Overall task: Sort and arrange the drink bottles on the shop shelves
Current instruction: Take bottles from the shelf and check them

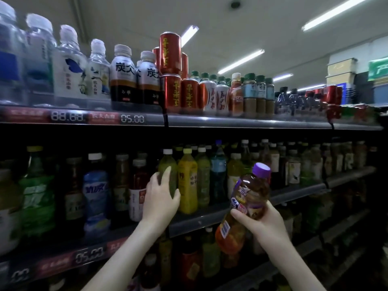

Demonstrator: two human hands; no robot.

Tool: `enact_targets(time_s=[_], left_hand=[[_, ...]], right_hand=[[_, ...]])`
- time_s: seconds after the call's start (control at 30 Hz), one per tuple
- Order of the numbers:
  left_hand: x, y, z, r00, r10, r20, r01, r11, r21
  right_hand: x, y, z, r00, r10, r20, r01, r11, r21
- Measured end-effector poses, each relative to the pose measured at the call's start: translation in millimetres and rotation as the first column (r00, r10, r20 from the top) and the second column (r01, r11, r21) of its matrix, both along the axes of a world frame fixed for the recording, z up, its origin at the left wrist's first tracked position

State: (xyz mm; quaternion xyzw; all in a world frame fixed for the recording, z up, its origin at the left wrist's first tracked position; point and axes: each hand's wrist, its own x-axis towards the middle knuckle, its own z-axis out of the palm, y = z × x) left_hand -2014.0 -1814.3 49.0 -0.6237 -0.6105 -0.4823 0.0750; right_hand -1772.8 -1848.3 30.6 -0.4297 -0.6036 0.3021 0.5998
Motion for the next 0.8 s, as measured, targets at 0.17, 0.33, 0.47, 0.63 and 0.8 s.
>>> enact_targets(time_s=[0.17,0.33,0.47,0.63,0.8], left_hand=[[2.6,65.8,2.6,0.988,0.104,0.114,-0.107,0.994,0.019],[2.1,103.8,-5.5,0.952,0.179,0.247,-0.177,0.984,-0.030],[4.4,107.3,-10.3,0.923,0.278,0.266,-0.250,0.959,-0.132],[14.7,87.4,-15.6,0.901,0.197,0.388,-0.229,0.973,0.039],[22.0,43.1,-31.8,0.846,0.094,0.524,-0.252,0.938,0.238]], right_hand=[[-7.7,60.1,10.2,0.993,0.105,0.062,-0.108,0.993,0.039],[-17.8,105.5,22.6,0.974,0.186,0.132,-0.199,0.976,0.091],[-22.2,125.4,20.2,0.957,0.258,0.131,-0.272,0.957,0.102],[-33.1,137.5,17.9,0.951,0.301,0.079,-0.310,0.934,0.179],[-51.2,140.1,11.1,0.926,0.375,0.051,-0.374,0.887,0.272]])
